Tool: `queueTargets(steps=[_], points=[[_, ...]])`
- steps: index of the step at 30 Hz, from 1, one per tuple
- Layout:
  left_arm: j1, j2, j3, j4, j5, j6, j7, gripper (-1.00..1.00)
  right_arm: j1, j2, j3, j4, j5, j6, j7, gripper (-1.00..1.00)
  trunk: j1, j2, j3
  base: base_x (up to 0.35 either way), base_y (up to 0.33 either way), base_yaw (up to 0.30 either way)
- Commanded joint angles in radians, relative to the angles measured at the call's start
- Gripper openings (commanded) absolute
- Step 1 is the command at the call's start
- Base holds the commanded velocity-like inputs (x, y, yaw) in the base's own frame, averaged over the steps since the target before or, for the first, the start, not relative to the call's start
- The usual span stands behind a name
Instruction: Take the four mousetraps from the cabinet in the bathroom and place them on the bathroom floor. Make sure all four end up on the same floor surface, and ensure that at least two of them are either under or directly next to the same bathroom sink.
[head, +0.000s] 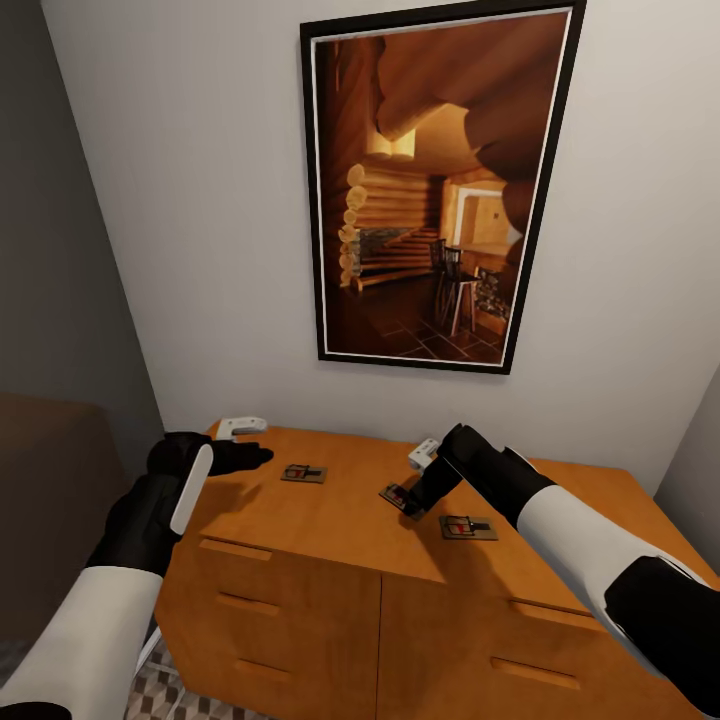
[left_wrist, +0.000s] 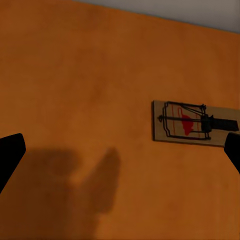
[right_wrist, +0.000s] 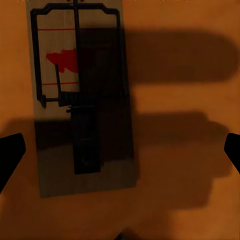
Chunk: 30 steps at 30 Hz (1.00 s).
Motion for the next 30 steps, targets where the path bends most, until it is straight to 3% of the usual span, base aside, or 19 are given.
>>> queueTargets(steps=[1, 30], points=[[-0.001, 0.000, -0.001, 0.000, 0.001, 0.004, 0.000, 1.00, -0.001, -0.001, 0.004, -0.002, 0.006, 0.002, 0.006, 1.00, 0.000, -0.001, -0.001, 0.000, 0.000, 0.000], [-0.001, -0.003, 0.000, 0.004, 0.000, 0.003, 0.000, 1.00, -0.001, 0.002, 0.003, 0.055, 0.003, -0.005, -0.004, 1.00, 0.000, -0.001, -0.001, 0.000, 0.000, 0.000]])
